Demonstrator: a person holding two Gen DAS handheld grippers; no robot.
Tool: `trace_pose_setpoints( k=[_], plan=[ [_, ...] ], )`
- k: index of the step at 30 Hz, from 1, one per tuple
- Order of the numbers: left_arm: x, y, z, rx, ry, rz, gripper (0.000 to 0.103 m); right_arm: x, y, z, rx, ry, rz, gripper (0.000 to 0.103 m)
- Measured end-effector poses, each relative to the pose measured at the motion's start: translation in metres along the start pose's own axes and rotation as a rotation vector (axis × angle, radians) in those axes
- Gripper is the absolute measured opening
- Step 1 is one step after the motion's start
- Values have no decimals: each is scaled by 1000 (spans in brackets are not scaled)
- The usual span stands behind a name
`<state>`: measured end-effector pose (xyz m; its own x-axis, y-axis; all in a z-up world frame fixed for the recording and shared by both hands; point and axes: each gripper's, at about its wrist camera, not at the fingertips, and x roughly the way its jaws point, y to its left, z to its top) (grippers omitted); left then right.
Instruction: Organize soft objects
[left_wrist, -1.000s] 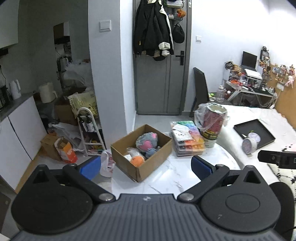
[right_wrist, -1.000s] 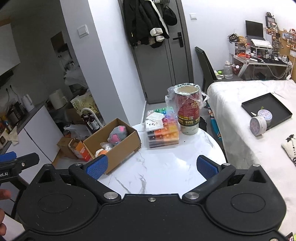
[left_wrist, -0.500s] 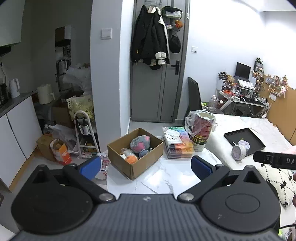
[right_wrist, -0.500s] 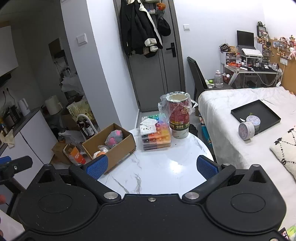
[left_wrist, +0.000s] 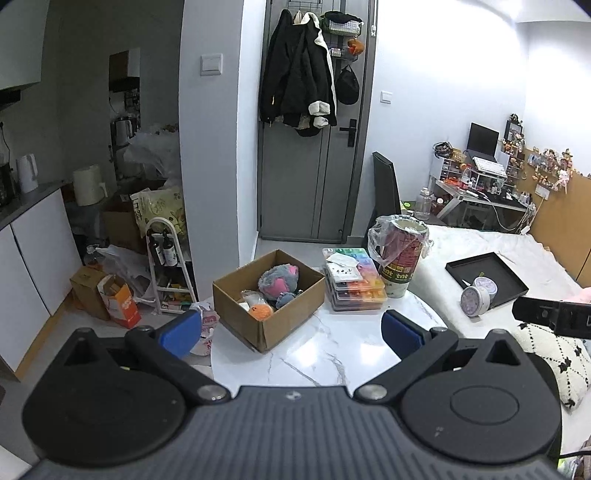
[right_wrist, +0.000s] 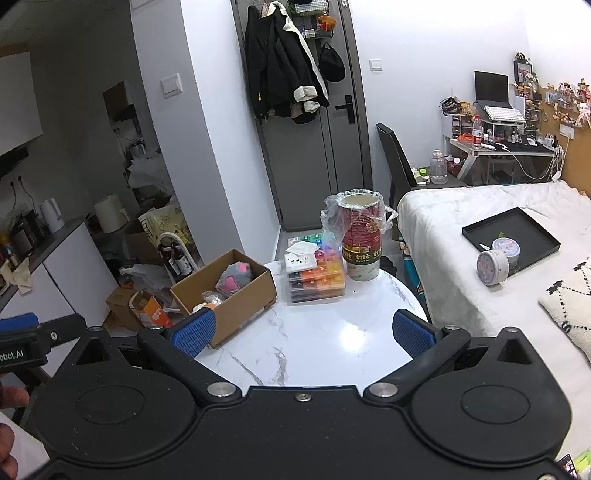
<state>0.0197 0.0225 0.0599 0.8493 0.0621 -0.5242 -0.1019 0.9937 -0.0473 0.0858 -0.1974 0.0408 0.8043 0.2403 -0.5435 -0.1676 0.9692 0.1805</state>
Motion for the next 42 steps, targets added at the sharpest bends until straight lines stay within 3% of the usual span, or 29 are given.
trace_pose_setpoints(
  k=[42],
  plan=[
    [4, 6, -3, -4, 29, -8, 103, 1, 3, -6, -8, 37, 2, 103]
  ],
)
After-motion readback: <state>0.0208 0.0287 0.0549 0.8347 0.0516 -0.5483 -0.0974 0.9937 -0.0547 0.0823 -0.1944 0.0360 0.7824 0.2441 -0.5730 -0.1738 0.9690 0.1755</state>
